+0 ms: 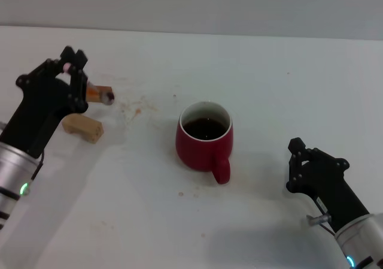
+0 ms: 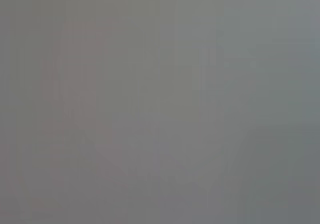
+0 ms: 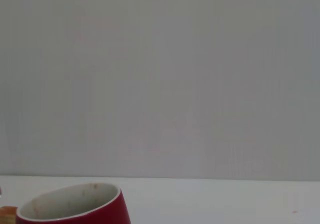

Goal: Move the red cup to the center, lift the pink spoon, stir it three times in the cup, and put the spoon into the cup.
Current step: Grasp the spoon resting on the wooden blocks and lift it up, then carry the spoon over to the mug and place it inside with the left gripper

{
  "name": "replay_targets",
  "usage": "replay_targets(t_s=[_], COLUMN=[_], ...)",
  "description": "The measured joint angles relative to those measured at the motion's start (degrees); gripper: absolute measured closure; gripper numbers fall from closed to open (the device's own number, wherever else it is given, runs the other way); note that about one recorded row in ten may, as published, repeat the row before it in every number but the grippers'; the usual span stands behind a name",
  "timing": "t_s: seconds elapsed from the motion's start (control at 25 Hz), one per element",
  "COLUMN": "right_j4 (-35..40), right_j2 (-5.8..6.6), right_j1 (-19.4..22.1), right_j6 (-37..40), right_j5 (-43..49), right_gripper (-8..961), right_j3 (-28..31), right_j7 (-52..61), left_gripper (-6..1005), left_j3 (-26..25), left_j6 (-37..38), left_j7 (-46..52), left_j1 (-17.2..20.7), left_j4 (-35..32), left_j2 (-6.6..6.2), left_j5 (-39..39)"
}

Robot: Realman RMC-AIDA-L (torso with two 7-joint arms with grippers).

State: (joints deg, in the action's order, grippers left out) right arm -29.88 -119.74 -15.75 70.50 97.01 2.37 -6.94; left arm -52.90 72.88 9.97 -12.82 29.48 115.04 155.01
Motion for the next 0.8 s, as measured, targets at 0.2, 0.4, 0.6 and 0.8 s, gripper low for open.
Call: replay_targets(t_s=[0.2,0.4,0.6,0.8], right_j4=[0.34,1.68,2.79,4.12], right_j2=[0.09,0.24,0.23,0.18], right_j1=[0.95,3.04,5.92,8.80], right_j6=[0.64,2.58,4.39,8.67], right_j5=[-0.30,-0.42,-0.51,-0.74], right_gripper=[952,952,952,952], right_j3=[0.53,3.10,6.65,8.79], right_j7=[-0.01,-0.01,-0.15,-0.34], left_gripper=[857,856,857,857], left_j3=[-0.14,-0.26,0.00,2.85], left_j6=[-0.04,0.33,0.36,0.45], left_j7=[1.30,4.54,6.16,6.45], left_j1=[0.60,0.83,0.90,0.20], left_j4=[4.32,9.73,11.86,11.94], left_j2=[-1.22,-2.52,-2.64,-1.93], left_j5=[2.92,7.24,10.18,10.54])
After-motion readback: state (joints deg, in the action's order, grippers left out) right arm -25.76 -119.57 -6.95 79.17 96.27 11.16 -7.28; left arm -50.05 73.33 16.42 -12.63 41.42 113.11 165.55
